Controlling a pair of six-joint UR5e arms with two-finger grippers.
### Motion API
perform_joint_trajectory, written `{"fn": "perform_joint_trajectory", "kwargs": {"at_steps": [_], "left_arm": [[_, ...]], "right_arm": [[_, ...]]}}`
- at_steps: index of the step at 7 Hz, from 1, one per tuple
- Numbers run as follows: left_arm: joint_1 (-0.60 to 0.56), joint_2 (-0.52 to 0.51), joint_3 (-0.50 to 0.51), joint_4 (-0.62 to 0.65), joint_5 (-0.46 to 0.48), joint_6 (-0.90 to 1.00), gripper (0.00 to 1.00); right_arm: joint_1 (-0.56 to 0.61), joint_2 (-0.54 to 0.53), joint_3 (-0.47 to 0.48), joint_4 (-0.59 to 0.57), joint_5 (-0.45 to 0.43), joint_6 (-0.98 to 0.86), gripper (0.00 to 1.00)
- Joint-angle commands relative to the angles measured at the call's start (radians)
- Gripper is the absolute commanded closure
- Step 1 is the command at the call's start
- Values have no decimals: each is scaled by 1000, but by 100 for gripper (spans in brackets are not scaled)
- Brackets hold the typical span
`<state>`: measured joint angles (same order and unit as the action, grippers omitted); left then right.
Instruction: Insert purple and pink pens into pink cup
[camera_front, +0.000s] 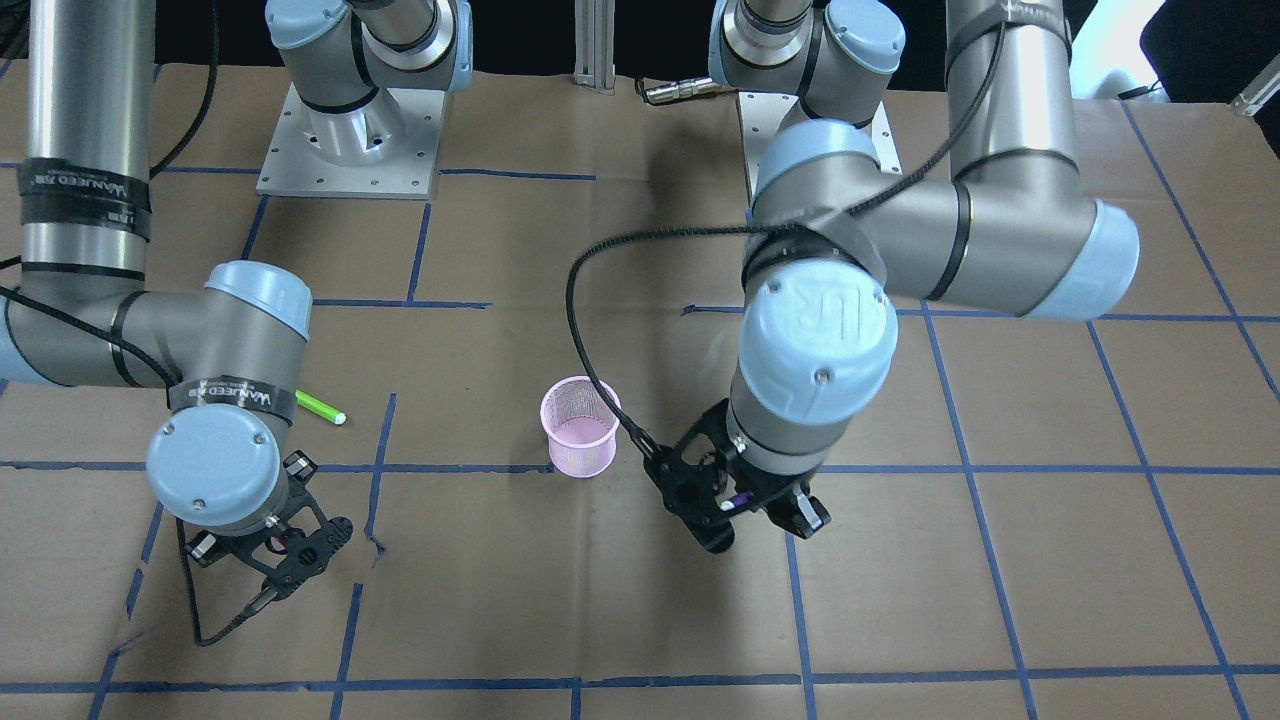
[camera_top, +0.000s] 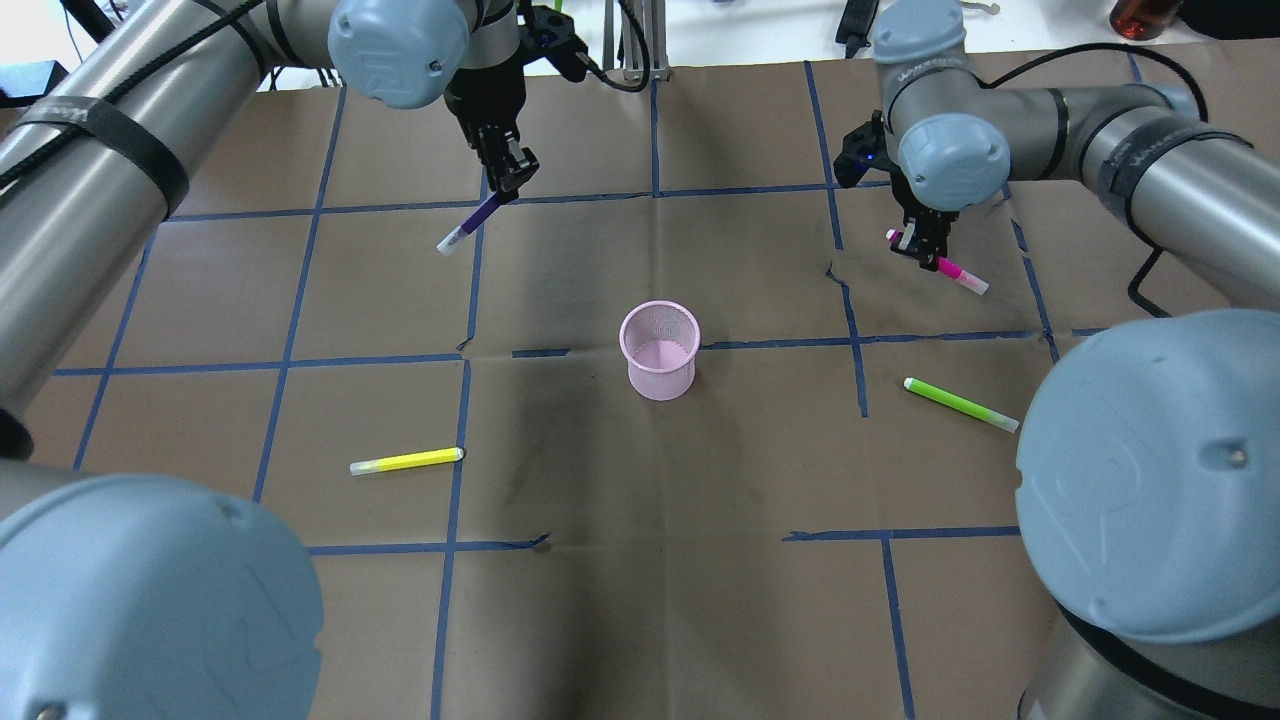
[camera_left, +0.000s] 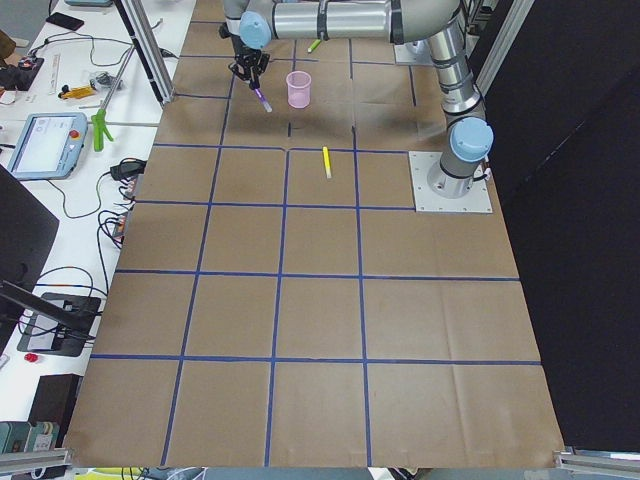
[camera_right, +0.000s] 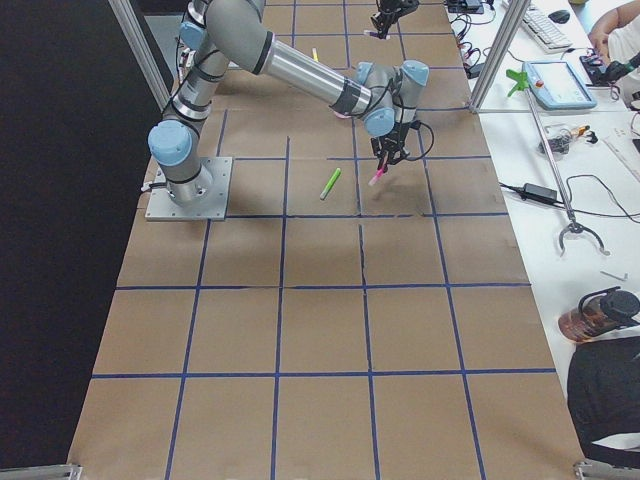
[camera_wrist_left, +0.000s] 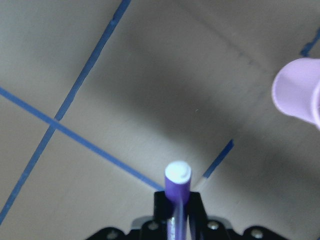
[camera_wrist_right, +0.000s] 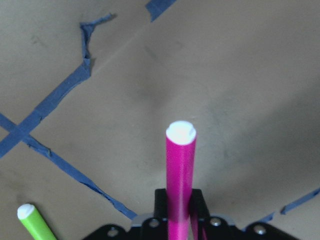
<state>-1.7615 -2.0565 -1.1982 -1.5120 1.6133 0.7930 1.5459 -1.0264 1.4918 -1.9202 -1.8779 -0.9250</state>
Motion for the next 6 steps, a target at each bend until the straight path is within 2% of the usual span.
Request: {"fn": "perform_joint_trajectory", "kwargs": {"at_steps": [1, 2, 3, 4, 5, 6], "left_arm": [[-62, 170, -100, 2, -94, 0, 100], [-65, 249, -180, 16, -134, -3, 100], [-65, 303, -264, 94, -204, -6, 100], [-65, 333, -340, 202, -272, -6, 100], [-65, 352, -392, 292, -292, -6, 100], [-70, 373, -434, 411, -353, -2, 100]], "right_arm": [[0, -130, 4, 4, 13, -171, 97], [0, -203, 7, 7, 14, -246, 97], [2, -275, 8, 13, 17, -356, 97], [2, -328, 15, 39, 87, -467, 96], [2, -375, 12, 102, 139, -498, 96], [2, -417, 12, 128, 210, -499, 96]]}}
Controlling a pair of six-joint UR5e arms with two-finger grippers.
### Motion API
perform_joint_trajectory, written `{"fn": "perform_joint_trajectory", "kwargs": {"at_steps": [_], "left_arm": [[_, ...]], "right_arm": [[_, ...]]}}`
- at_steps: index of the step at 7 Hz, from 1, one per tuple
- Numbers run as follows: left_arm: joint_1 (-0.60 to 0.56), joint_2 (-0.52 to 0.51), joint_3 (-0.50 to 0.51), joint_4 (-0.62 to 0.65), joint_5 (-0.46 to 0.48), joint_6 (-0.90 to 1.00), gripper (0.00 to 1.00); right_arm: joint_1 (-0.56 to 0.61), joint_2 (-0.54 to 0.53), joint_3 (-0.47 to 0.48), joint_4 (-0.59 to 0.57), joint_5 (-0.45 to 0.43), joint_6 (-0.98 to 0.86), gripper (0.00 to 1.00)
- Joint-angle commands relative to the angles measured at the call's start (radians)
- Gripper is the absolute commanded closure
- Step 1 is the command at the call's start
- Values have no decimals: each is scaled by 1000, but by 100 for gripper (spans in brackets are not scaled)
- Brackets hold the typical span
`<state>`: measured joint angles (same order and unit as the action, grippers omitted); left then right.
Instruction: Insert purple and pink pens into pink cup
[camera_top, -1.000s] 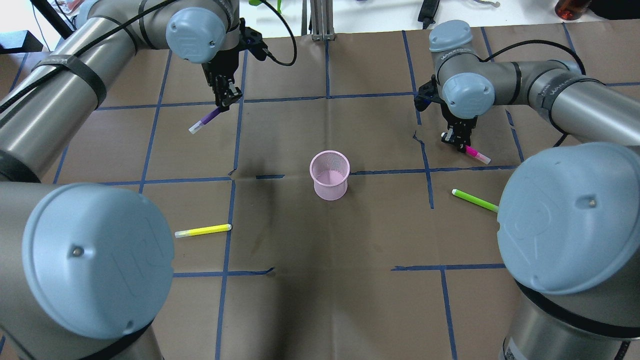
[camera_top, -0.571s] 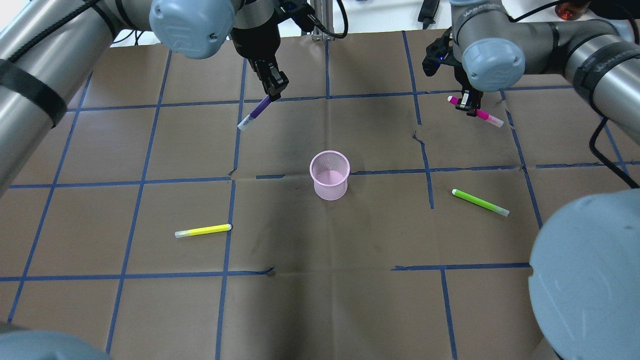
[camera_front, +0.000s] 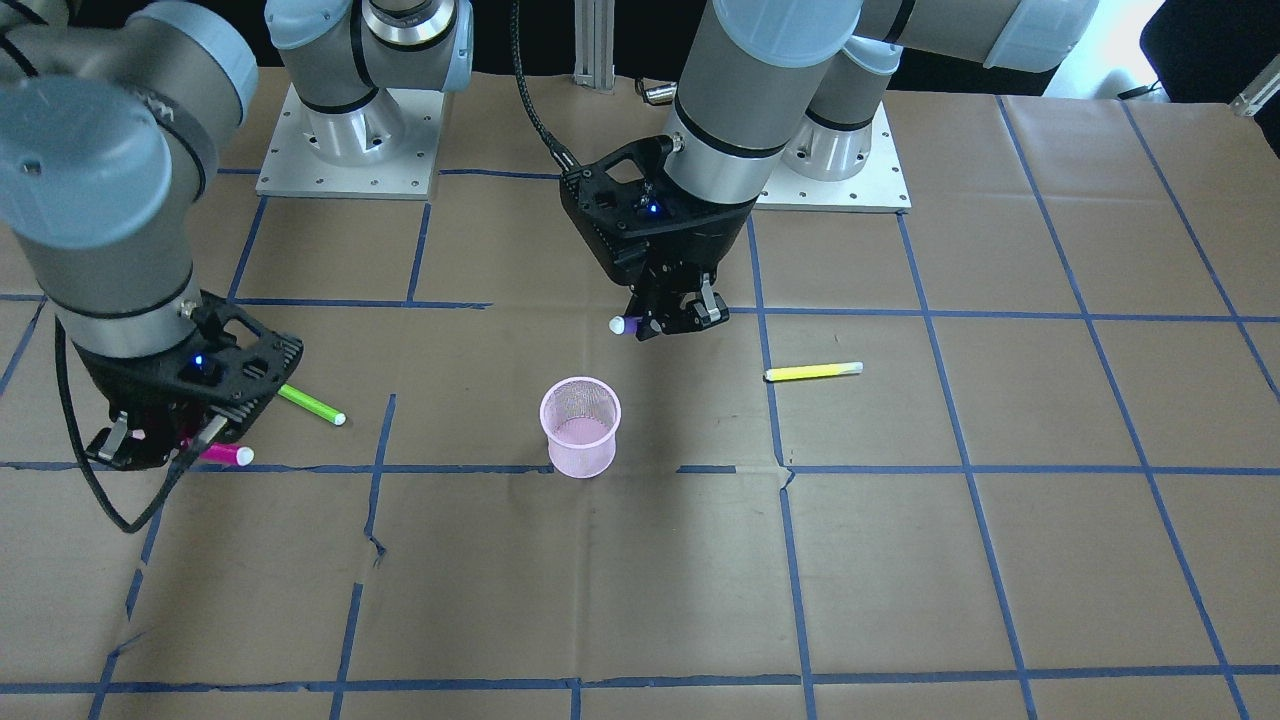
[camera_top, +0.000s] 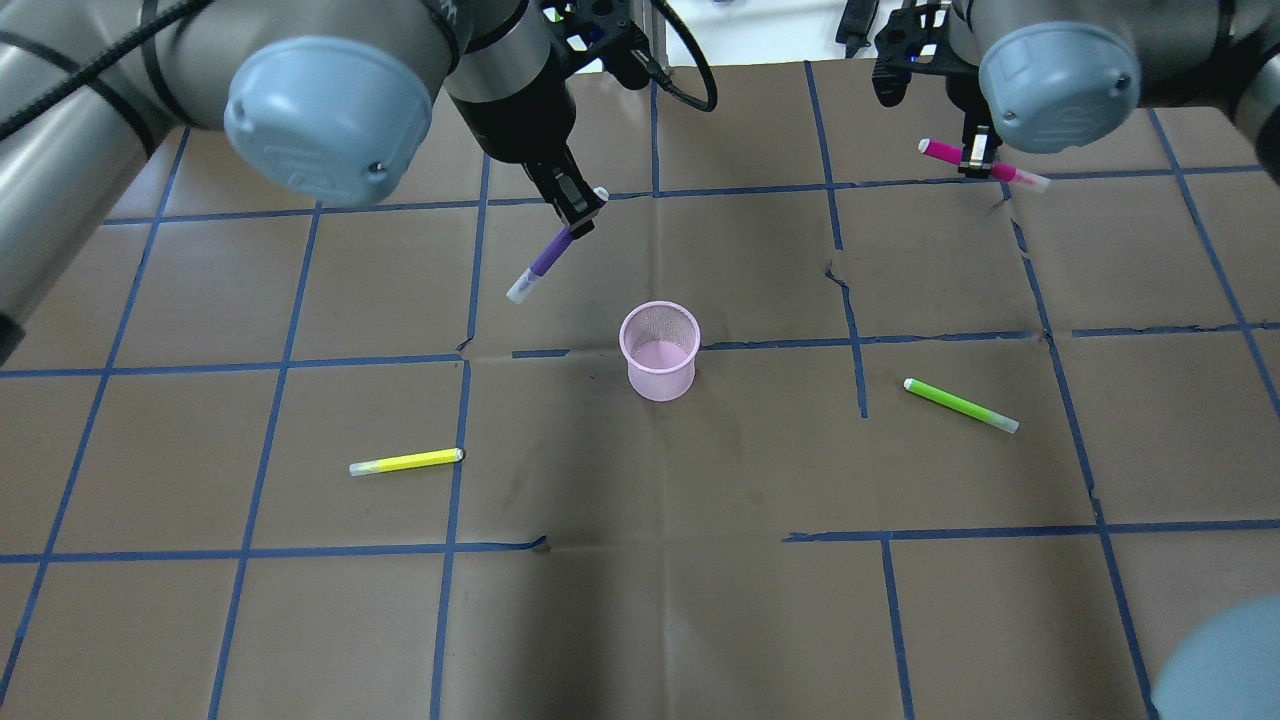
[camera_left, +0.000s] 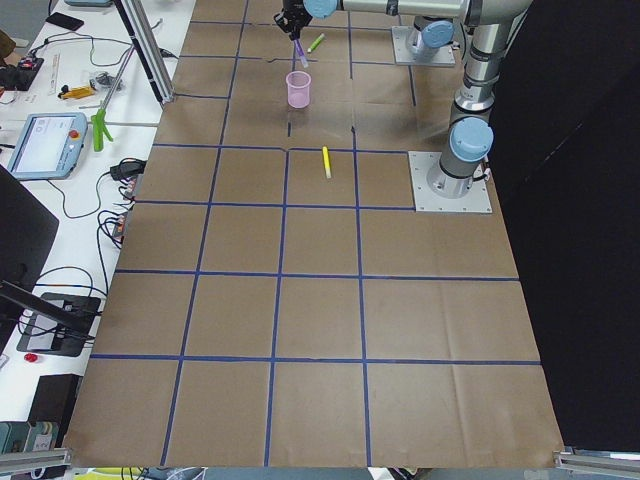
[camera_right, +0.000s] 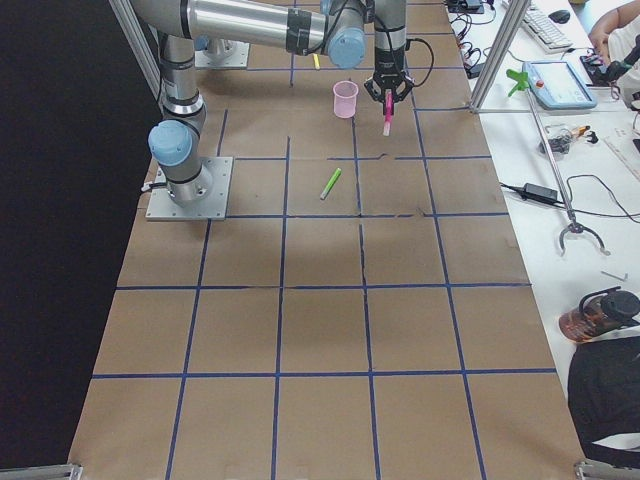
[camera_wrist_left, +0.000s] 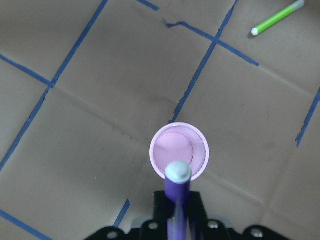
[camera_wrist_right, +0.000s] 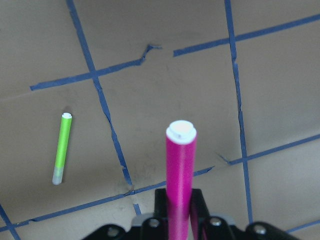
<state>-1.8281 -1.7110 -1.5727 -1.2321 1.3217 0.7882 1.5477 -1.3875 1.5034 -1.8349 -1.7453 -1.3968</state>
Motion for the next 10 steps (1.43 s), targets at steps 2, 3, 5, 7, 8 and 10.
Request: {"fn": "perform_joint_trajectory", "kwargs": {"at_steps": [2, 3, 5, 7, 8, 10], "left_arm": [[-2, 72, -226, 353, -117, 3, 100], [6, 65, -309, 503, -162, 3, 100], [3, 30, -336, 580, -177, 2, 100], [1, -19, -340, 575, -193, -1, 100], [-2, -48, -334, 580, -191, -3, 100], [-3, -84, -337, 580, -190, -1, 100]], "right_arm": [[-1, -64, 1, 45, 173, -25, 96], [-3, -65, 0, 43, 173, -22, 97], [-5, -65, -3, 46, 171, -21, 98], [-5, -67, -11, 97, 171, -28, 98], [-5, -67, -12, 104, 171, -37, 99], [-5, -67, -11, 103, 171, -37, 98]]}}
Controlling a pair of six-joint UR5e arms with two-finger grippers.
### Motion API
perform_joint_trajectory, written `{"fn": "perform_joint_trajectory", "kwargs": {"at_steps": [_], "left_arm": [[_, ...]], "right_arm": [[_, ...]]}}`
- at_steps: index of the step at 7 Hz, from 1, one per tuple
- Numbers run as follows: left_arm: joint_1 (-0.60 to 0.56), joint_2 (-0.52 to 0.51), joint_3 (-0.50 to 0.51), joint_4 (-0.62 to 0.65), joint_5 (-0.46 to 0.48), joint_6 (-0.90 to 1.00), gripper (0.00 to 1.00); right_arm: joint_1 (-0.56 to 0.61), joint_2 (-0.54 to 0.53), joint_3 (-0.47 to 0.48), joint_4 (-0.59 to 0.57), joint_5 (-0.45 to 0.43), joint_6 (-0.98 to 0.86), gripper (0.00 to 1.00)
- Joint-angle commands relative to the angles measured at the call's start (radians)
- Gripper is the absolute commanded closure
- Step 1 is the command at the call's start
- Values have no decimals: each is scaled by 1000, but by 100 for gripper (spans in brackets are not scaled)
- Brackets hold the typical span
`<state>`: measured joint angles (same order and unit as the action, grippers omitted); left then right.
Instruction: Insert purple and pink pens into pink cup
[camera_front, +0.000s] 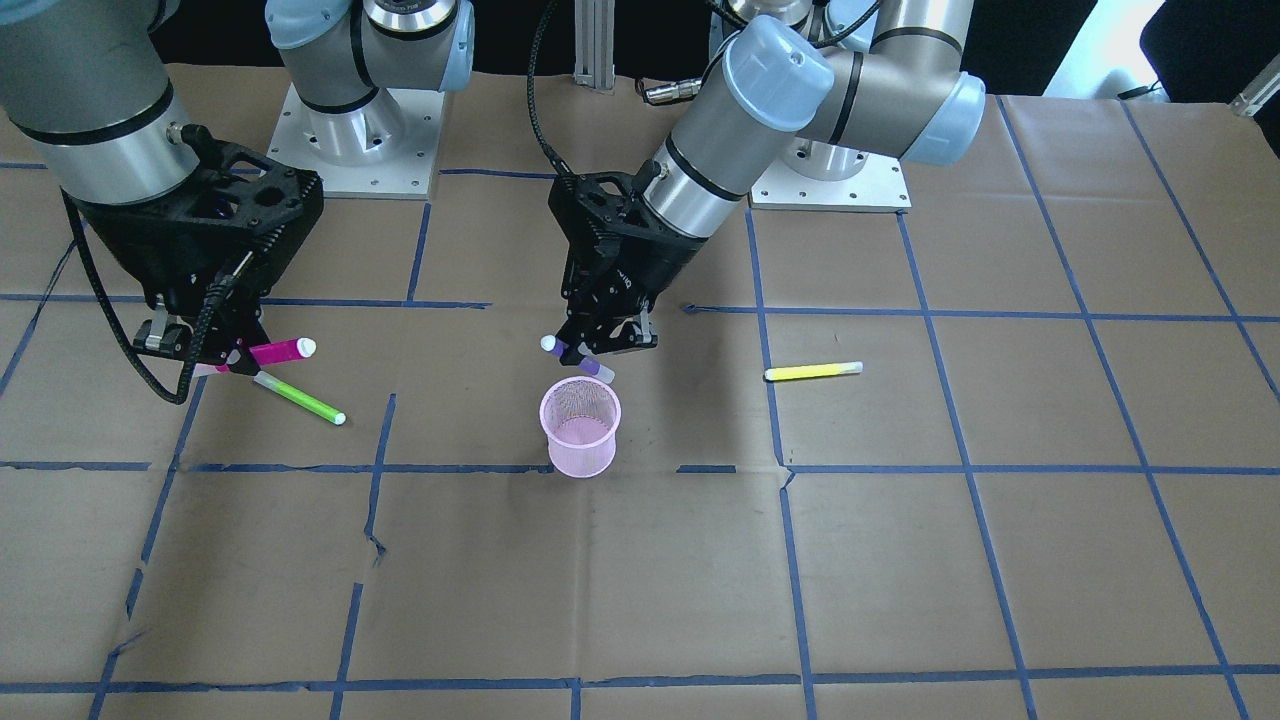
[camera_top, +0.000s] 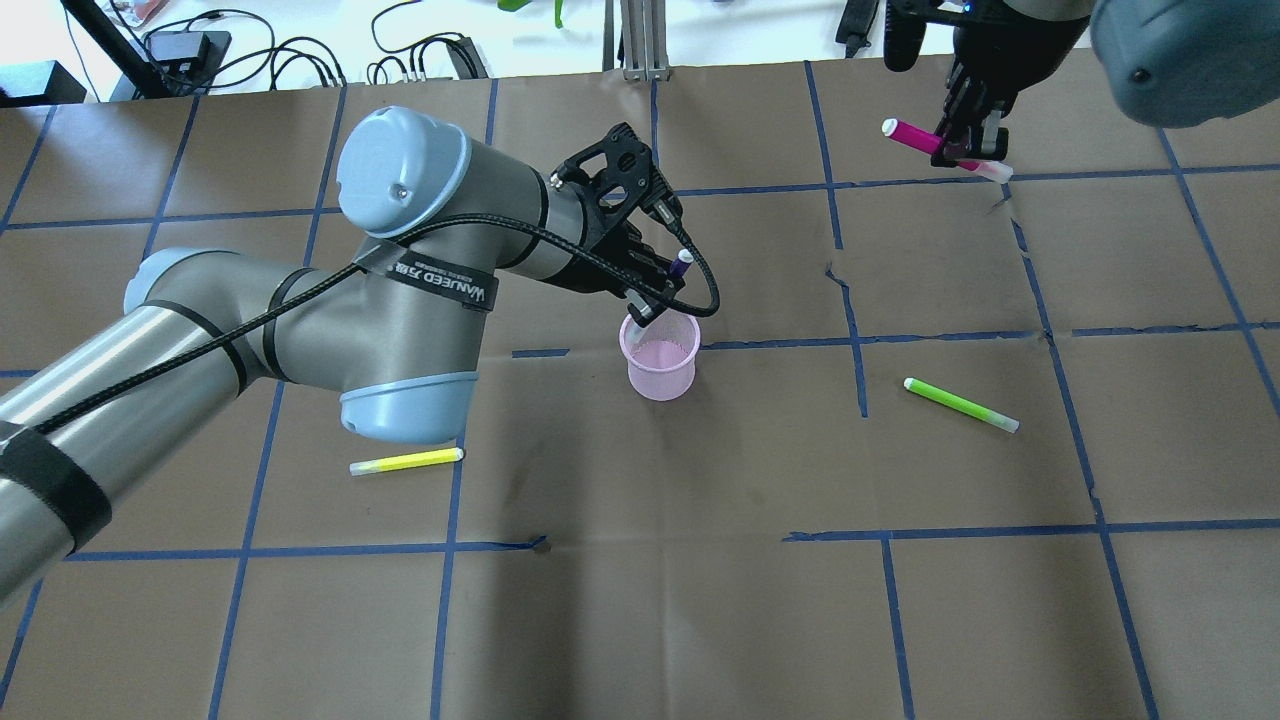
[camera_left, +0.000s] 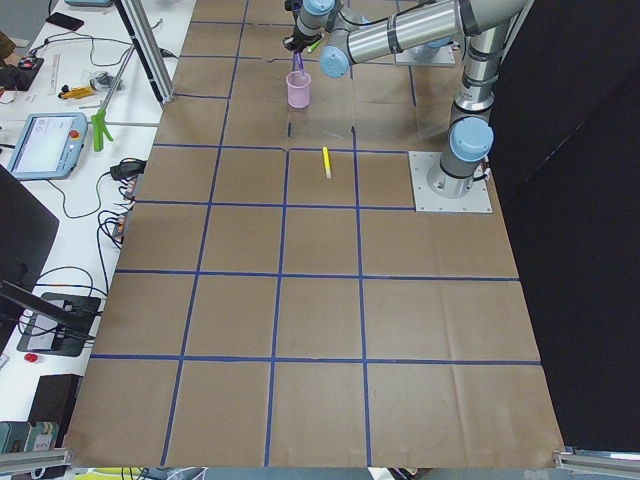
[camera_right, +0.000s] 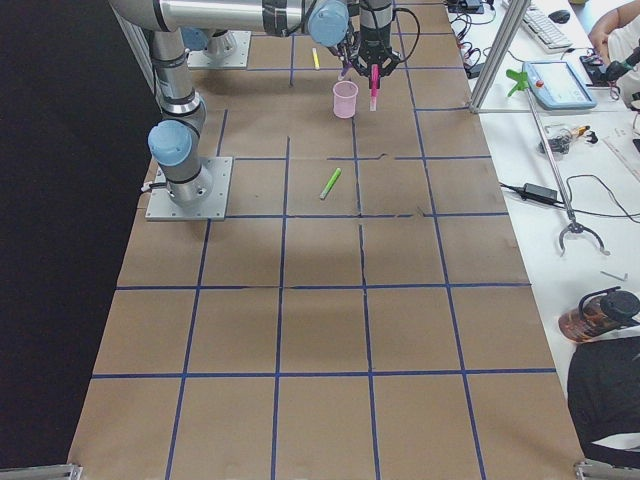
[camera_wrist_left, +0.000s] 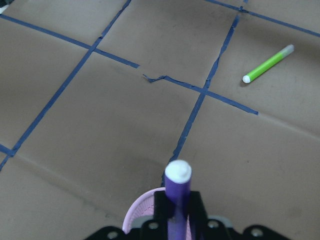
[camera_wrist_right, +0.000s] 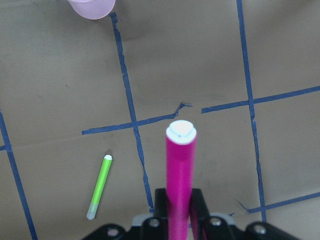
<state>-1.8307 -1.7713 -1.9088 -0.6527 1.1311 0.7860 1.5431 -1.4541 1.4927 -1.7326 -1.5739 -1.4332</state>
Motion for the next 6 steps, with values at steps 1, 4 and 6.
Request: {"fn": "perform_joint_trajectory", "kwargs": {"at_steps": [1, 4, 6], "left_arm": [[-2, -54, -1, 49, -1, 1, 100], [-21, -108, -1, 113, 10, -4, 98], [-21, -109, -3, 113, 15, -17, 51]], "right_arm": [[2, 0, 0, -1, 0, -1, 98], [0, 0, 1, 1, 3, -1, 98], [3, -12, 12, 10, 2, -53, 100]]}}
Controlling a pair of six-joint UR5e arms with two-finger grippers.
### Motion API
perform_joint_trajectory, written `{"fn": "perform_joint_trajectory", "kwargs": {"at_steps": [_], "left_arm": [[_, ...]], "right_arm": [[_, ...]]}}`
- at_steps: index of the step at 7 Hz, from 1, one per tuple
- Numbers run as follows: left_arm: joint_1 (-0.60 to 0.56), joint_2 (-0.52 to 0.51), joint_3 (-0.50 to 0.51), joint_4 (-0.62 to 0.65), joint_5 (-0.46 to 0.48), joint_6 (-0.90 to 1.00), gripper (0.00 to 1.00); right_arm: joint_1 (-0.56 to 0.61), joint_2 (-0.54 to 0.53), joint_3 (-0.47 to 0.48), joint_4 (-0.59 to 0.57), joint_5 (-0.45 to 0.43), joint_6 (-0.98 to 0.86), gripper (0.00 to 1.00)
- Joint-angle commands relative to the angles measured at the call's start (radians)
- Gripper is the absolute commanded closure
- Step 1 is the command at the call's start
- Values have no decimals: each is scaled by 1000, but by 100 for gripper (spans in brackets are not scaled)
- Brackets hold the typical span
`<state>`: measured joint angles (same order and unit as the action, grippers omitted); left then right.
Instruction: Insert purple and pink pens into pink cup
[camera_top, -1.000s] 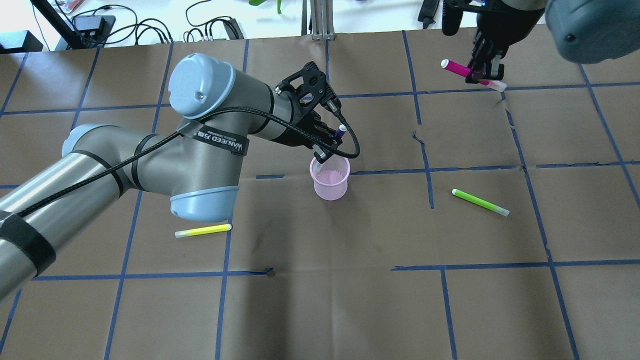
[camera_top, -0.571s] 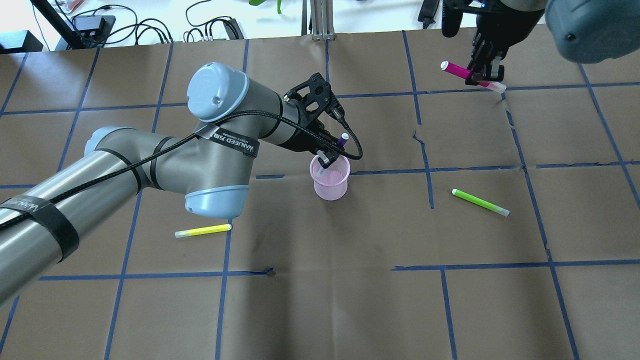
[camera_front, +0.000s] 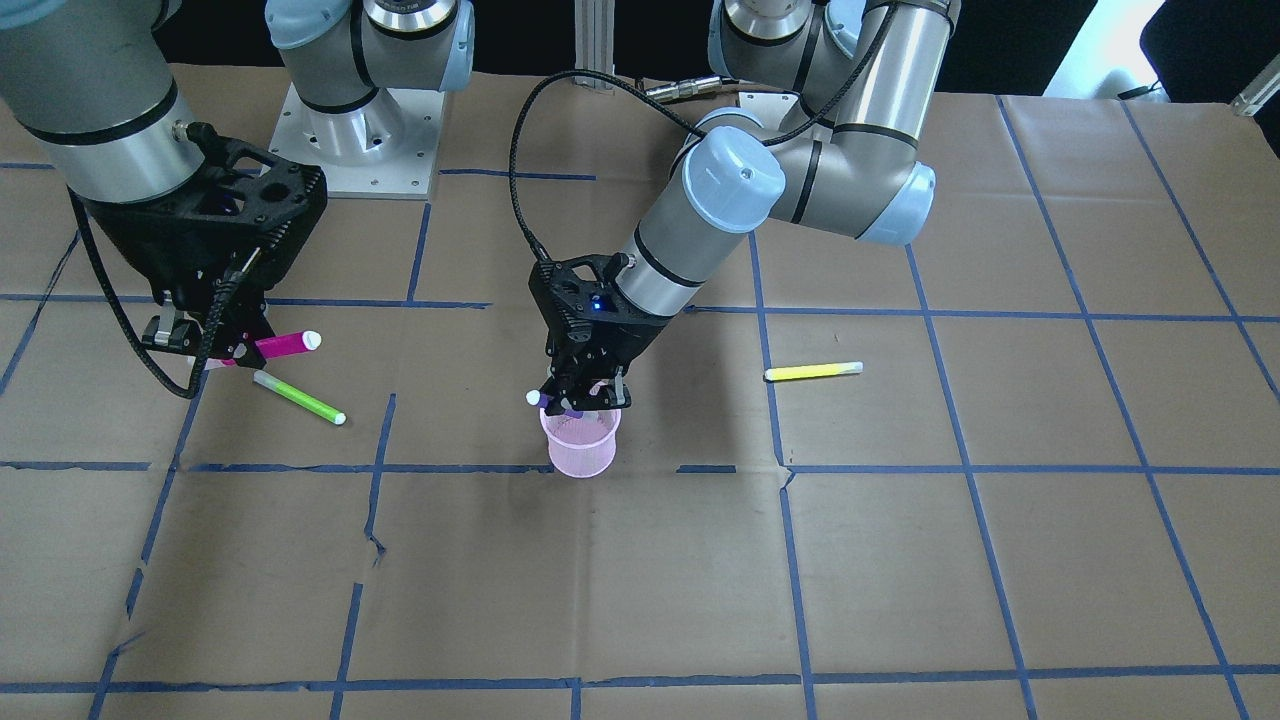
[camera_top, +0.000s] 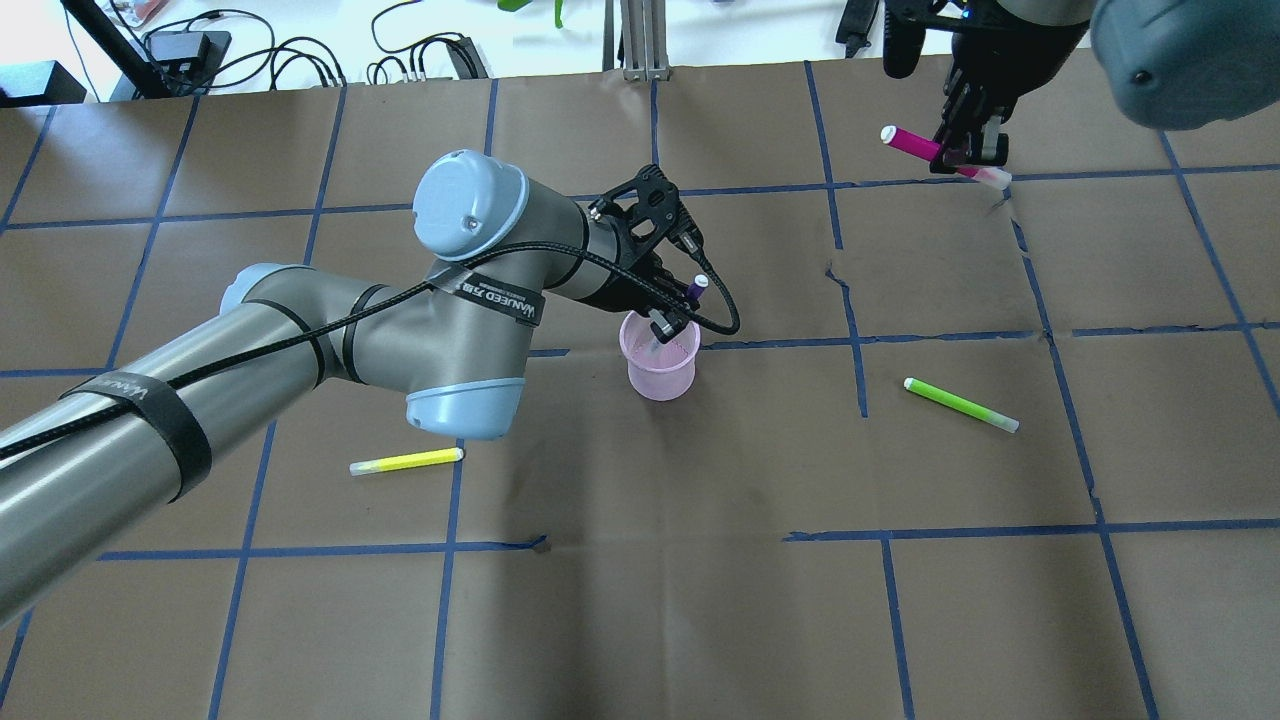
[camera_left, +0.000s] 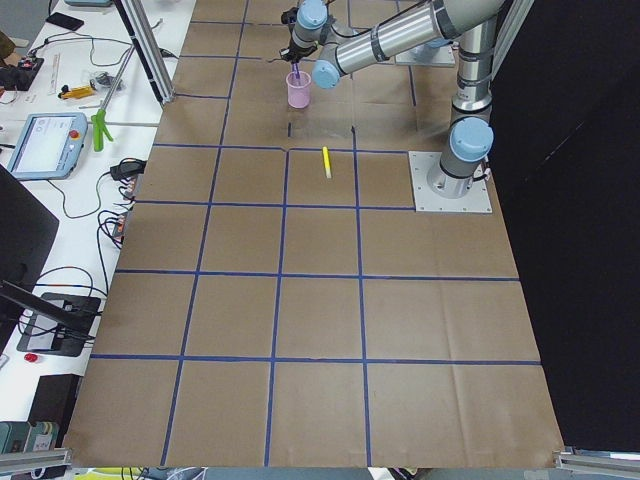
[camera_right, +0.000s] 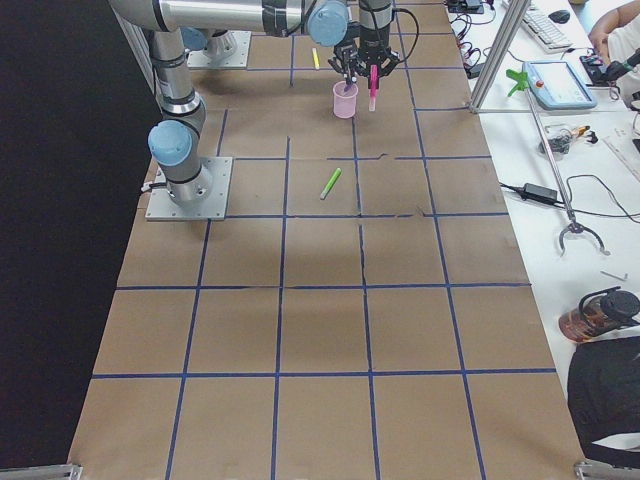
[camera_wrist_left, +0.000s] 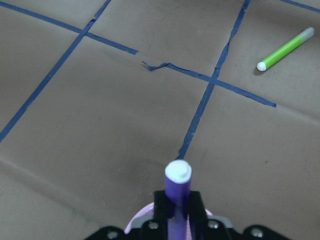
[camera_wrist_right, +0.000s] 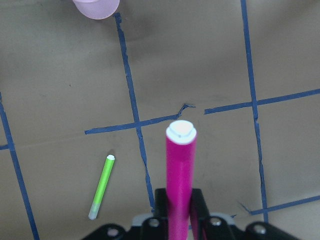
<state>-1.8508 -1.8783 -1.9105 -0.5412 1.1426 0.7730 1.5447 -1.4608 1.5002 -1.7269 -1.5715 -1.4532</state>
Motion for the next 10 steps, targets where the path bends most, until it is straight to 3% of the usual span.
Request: {"fn": "perform_joint_trajectory", "kwargs": {"at_steps": [1, 3, 4, 5, 7, 8, 9, 10], "left_arm": [[-2, -7, 4, -9, -1, -9, 16], [-4, -4, 5, -17, 2, -28, 12], [-4, 43, 24, -104, 0, -38, 12], [-1, 92, 68, -211, 2, -41, 12], [45, 226, 196, -672, 37, -104, 11], [112, 264, 235, -803, 93, -163, 6], [139, 281, 245, -831, 98, -188, 3], [156, 292, 263, -832, 171, -287, 2]], "right_arm": [[3, -6, 5, 4, -1, -41, 100], [3, -6, 5, 4, -1, -42, 100], [3, -3, 6, 4, 11, -41, 100], [2, 0, 6, 4, 19, -41, 100], [2, 3, 8, 4, 33, -42, 100], [2, 7, 14, 3, 65, -41, 100], [2, -3, 46, 1, 74, -35, 100], [2, -4, 84, -16, 100, -29, 100]]}}
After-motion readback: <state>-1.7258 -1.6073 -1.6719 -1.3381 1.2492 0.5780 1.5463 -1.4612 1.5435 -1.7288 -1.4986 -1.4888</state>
